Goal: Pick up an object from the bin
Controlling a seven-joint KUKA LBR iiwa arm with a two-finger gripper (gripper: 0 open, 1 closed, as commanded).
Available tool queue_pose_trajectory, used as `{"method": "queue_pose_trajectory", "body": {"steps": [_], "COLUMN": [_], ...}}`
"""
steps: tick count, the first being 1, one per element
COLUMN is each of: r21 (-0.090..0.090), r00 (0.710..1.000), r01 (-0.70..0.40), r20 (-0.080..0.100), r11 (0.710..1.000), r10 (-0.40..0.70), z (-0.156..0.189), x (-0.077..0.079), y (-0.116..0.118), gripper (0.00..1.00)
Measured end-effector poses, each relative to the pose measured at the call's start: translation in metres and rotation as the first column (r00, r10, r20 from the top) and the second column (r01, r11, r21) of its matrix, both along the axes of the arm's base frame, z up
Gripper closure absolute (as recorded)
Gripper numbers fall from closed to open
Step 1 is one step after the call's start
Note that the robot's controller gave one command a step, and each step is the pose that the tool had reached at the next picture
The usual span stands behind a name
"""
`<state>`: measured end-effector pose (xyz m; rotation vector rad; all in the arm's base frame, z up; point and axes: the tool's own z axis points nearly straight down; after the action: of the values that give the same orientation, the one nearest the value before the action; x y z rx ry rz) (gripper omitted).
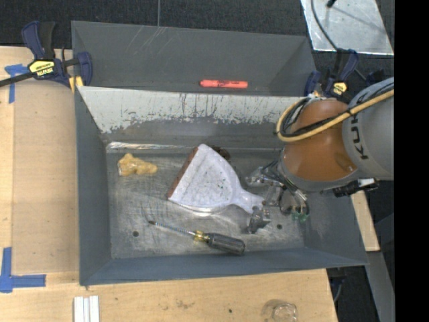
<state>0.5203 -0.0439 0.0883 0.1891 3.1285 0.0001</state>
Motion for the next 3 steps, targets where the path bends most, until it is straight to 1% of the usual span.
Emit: {"method": "queue_pose_trajectory", "body": {"steps": [1,2,3], "r21": [-0.004,-0.004,0.000], "r00": [1.000,1.000,1.000], "r01": [0.002,0.001,-0.004], "r20": [0.005,0.006,-0.005], "r11": [1.000,1.000,1.000], "r10": [-0.001,-0.001,0.004], "z": [-0.013,-0.013,0.096], "x": [0.030,0.030,0.036], "y": [0.010,0.010,-0.012], "gripper": [1.00,1.00,1.00]}}
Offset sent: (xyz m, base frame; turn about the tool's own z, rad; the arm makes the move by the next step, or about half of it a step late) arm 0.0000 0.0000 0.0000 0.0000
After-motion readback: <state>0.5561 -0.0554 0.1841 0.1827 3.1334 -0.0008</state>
